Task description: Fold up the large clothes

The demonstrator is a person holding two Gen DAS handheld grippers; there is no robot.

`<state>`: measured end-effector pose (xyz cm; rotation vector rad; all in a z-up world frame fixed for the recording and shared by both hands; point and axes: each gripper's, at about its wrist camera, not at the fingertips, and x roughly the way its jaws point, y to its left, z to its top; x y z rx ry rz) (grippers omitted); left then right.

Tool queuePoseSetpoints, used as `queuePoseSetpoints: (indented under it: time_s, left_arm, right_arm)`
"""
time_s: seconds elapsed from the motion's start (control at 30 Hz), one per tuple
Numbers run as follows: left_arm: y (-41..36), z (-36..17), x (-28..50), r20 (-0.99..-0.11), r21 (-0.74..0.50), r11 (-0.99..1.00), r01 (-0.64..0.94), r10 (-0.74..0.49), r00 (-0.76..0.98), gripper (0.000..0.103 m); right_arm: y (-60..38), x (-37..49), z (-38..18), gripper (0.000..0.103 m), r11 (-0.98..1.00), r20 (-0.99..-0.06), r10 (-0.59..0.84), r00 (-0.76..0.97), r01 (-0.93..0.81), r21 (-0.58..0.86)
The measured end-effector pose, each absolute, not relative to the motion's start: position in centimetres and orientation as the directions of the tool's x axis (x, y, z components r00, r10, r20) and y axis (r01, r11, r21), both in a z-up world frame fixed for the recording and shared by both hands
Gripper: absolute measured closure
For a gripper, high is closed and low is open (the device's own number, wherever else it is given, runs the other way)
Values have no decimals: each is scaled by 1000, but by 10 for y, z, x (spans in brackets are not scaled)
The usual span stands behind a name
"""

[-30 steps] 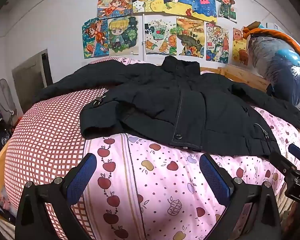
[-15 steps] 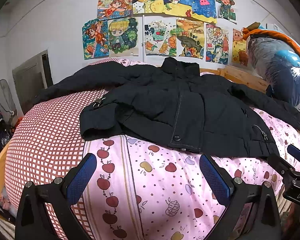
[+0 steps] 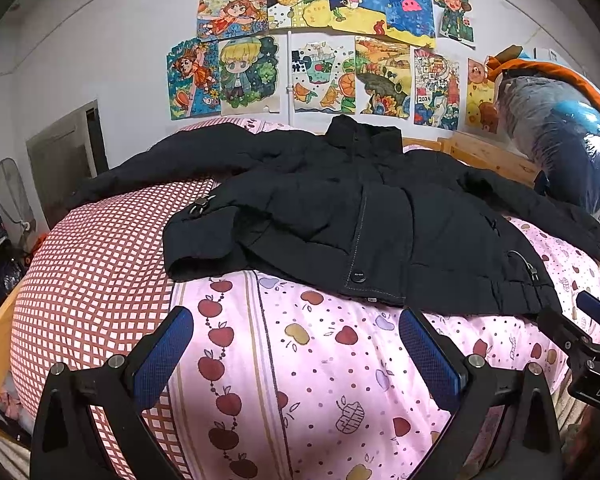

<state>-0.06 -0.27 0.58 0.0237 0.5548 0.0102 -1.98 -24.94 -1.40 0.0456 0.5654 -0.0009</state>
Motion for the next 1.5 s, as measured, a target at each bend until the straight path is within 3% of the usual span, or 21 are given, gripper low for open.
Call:
queuePoseSetpoints:
  time_s: [1.5]
  left_arm:
    - [-1,1,-1,-526,48,999,-14,37,850,0]
  right_arm:
    - [-250,-21,-16,1,999,-543,11,840,18,47]
